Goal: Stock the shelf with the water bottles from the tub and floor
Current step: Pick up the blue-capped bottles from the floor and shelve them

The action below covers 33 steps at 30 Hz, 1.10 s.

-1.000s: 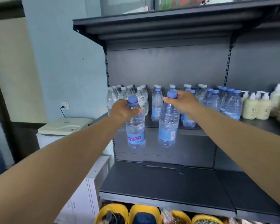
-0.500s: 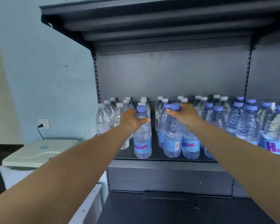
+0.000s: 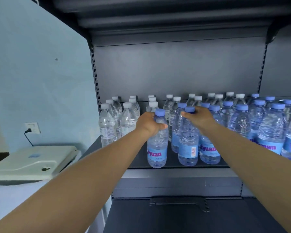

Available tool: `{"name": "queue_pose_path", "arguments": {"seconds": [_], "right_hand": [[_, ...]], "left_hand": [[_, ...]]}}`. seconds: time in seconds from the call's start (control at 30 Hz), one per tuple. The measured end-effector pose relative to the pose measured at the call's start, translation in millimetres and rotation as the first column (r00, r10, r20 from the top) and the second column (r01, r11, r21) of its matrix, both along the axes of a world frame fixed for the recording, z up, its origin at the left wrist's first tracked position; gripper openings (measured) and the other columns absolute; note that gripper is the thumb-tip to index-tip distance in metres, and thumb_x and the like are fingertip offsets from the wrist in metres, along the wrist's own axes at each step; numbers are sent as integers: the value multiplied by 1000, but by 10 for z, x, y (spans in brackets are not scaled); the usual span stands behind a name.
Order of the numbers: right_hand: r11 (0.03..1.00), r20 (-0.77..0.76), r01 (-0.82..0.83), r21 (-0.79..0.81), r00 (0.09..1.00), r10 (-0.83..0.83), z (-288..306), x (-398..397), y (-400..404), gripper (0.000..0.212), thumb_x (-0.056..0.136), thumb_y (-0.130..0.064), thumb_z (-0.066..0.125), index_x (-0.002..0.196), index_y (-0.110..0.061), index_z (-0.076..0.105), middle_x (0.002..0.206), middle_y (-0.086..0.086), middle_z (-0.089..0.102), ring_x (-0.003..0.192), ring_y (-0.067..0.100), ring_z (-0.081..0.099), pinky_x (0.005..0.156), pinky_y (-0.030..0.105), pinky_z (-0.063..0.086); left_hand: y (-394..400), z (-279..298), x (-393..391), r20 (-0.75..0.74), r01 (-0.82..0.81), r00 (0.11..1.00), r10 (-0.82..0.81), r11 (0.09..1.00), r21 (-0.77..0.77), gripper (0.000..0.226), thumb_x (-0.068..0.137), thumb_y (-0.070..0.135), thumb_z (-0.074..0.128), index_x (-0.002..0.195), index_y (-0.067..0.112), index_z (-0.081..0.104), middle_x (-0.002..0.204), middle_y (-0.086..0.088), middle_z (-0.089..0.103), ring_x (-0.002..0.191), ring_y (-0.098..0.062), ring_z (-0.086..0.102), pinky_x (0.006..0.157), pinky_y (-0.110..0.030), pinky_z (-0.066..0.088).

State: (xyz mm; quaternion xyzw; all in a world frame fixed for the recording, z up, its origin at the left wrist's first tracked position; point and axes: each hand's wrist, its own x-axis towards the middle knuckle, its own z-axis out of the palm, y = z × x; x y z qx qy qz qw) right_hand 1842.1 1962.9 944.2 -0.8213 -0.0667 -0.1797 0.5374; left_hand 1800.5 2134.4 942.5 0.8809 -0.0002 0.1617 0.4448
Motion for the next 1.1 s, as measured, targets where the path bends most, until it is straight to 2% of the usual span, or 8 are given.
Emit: {"name": "queue_pose_path", "arguments": {"seconds": [0.23,0.4,0.53,0.63,0.73,0.83,0.97,1.1], "right_hand": [[999,34,36,11,999,-36,-26,23,77,22,87,-26,64,102,-11,61,92,6,58,83,21,53,71,26,37],[998,19,49,34,999,-49,-36,118,59,28,86,-29,65,105,-9,62,101,9,63,89,22,56,78,30,43],[999,30,28,32,999,-29,-50,153,110,30,85,-27,66,109,-8,63,99,8,61,88,22,55,76,28,40],[997,35,27,66,999,-29,-70,153,82,34,83,-27,68,112,-11,63,101,5,62,91,21,56,78,28,40],[996,38,31,84,999,-34,-120,138,40,37,81,-32,70,113,-15,61,110,5,62,104,25,58,87,31,45],[1000,16,5,23,1000,-5,-155,85,46,50,81,-31,71,124,-12,53,125,7,56,116,27,53,89,31,41],[999,-17,-44,-14,999,44,-111,68,23,58,81,-29,71,130,-10,47,131,9,53,118,27,51,88,30,39],[997,0,-48,-61,999,48,-122,96,7,57,83,-30,69,131,-10,46,133,8,52,121,28,49,94,34,40]], "left_hand": [[132,19,82,-33,-8,999,7,1000,-26,51,77,20,75,123,6,57,124,-9,61,111,-26,59,92,-28,43],[118,56,89,-32,-10,999,9,1000,-11,62,78,21,74,133,8,49,134,-6,53,121,-24,52,97,-26,39],[148,86,114,-65,0,998,-2,999,-38,56,77,18,75,128,8,54,129,-7,58,115,-22,56,93,-24,40],[170,90,106,-90,26,995,-31,998,-61,59,77,17,75,131,8,51,133,-6,55,119,-23,54,88,-24,41],[166,83,93,-90,36,995,-40,998,-52,60,78,19,74,132,8,51,133,-5,54,119,-23,54,94,-26,41],[143,57,64,-79,21,997,-23,999,-26,61,76,22,76,130,10,52,131,-5,57,116,-23,56,101,-32,44],[114,18,27,-90,5,996,1,998,66,85,71,13,79,142,12,33,143,-4,44,127,-25,46,105,-33,40],[116,24,36,-86,-16,996,19,999,35,87,72,7,78,144,12,30,143,-6,44,128,-25,45,104,-32,39]]}}
